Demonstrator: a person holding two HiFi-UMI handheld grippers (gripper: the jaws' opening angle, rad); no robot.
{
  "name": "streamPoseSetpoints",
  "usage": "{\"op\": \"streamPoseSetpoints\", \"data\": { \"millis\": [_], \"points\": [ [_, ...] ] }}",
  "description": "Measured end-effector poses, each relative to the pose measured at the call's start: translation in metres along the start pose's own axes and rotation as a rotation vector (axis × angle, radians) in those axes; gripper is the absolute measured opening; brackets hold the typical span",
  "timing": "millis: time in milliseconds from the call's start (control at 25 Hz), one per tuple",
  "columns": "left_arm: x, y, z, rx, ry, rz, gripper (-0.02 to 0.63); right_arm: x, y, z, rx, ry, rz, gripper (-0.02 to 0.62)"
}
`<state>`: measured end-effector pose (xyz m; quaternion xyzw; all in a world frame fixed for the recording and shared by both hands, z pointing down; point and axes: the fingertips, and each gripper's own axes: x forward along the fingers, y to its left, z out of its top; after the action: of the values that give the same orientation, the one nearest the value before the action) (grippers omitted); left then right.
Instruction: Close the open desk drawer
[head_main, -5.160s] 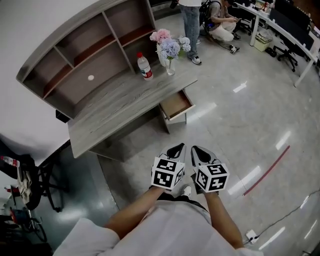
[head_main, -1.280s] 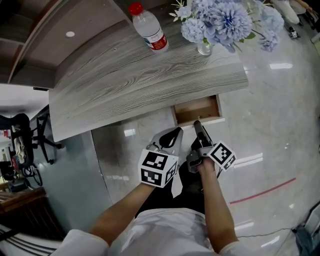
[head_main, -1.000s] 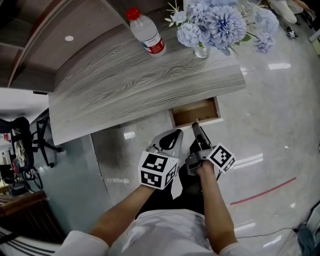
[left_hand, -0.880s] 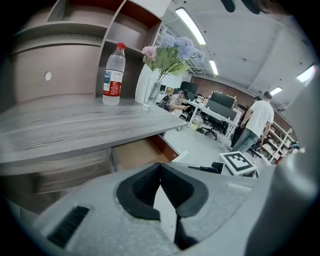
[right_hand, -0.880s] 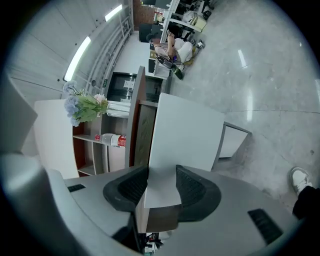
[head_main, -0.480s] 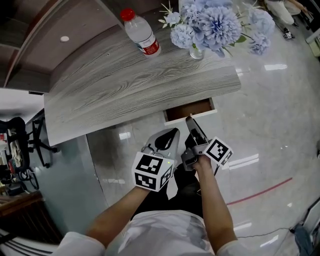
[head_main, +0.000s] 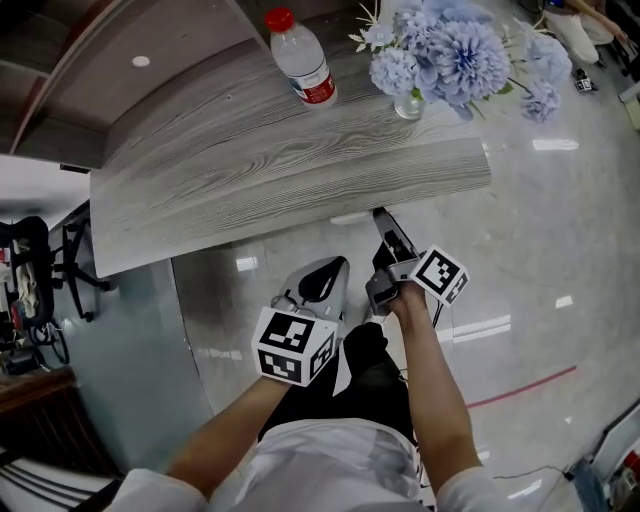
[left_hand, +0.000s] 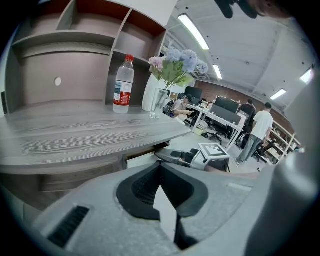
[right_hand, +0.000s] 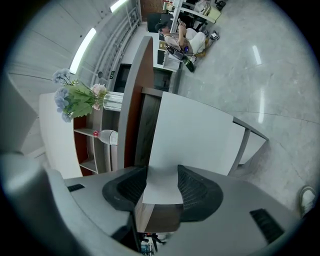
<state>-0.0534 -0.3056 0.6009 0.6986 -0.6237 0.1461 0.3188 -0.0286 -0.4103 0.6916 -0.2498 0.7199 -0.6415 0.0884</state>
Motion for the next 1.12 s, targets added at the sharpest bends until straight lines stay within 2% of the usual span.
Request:
{"op": "streamPoseSetpoints", "data": {
  "millis": [160, 280, 400, 560, 680, 880, 1000, 1120],
  "points": [
    [-0.009, 0.011, -0.001, -0.016, -0.006, 0.03, 0.003, 0.012, 0.001, 0.006, -0.007, -0.002, 0.004, 0.176],
    [-0.016, 0.019, -0.001, -0.026, -0.012, 0.052, 0.003, 0.015, -0.005, 0.01, -0.011, -0.006, -0.027, 0.178],
    [-0.023, 0.026, -0.002, -0.037, -0.014, 0.068, 0.003, 0.023, 0.0, 0.012, 0.001, -0.017, 0.017, 0.178],
    [-0.03, 0.029, -0.002, -0.04, -0.02, 0.082, 0.003, 0.024, -0.005, 0.014, -0.015, -0.006, -0.004, 0.179],
    [-0.034, 0.03, 0.0, -0.033, -0.024, 0.09, 0.003, 0.026, 0.002, 0.013, -0.011, -0.005, 0.033, 0.178],
    [-0.044, 0.025, 0.006, -0.042, -0.034, 0.1, 0.003, 0.004, 0.007, -0.001, -0.018, 0.041, 0.008, 0.144],
    [-0.052, 0.021, 0.012, -0.059, -0.053, 0.097, 0.003, -0.017, 0.016, -0.009, -0.059, 0.061, -0.018, 0.119],
    [-0.062, 0.015, 0.019, -0.053, -0.066, 0.095, 0.003, -0.034, 0.043, -0.014, -0.171, 0.092, -0.006, 0.09]
  ]
}}
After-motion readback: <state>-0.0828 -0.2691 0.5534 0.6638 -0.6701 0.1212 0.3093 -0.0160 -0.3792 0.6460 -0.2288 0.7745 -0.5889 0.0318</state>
